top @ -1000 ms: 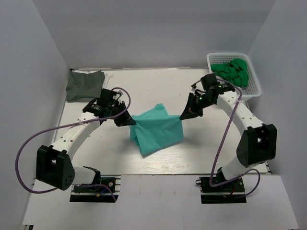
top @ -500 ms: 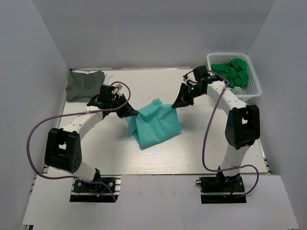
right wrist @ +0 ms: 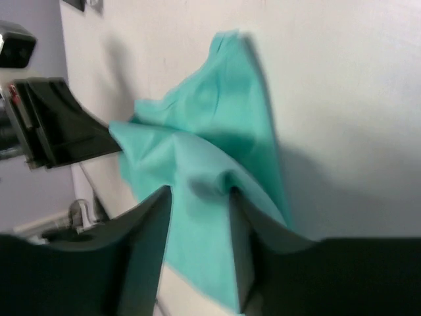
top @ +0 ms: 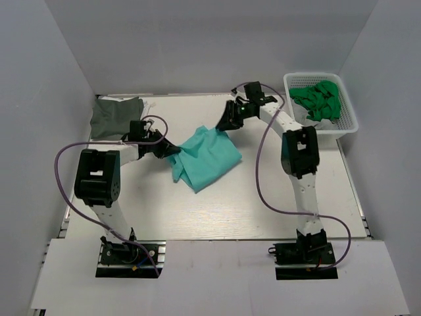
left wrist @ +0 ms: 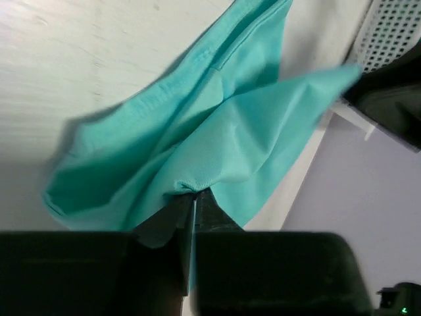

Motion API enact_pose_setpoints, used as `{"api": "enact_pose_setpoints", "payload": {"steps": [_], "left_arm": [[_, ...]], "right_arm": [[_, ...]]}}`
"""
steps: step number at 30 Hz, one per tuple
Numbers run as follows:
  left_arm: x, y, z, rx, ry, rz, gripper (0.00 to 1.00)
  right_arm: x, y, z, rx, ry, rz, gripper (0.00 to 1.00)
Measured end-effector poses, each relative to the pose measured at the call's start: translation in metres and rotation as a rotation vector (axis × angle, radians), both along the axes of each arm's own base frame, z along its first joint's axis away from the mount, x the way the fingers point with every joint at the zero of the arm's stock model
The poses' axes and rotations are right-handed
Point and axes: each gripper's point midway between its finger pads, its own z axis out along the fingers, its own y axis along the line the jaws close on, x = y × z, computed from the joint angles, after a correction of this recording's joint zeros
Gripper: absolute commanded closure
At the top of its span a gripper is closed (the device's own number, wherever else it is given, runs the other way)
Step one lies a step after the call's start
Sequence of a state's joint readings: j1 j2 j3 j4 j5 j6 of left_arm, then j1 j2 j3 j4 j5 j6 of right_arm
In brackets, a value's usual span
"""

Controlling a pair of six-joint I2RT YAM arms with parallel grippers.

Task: Fold and stack the t-shirts
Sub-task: Fold the long partially folded tshirt into a neat square

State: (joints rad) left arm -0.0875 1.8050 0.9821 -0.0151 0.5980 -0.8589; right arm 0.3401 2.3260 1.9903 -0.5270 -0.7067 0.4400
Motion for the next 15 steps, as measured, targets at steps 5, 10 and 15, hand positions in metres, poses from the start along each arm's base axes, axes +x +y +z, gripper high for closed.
{"api": "enact_pose_setpoints", "payload": {"steps": [5,10,15], "left_arm": [[0.016,0.019,0.003,0.011,0.009,0.054,0.00],[0.027,0.028,0.033,0.080,-0.059,0.060,0.00],[0.014,0.032,0.068,0.161,-0.118,0.061,0.00]], "right_arm": [[0.032,0.020,-0.024,-0.003,-0.070,0.017,0.10],[0.005,0.009,-0.021,-0.101,-0.087,0.004,0.10],[-0.014,-0.003,0.008,-0.217,-0.192,-0.036,0.10]]}}
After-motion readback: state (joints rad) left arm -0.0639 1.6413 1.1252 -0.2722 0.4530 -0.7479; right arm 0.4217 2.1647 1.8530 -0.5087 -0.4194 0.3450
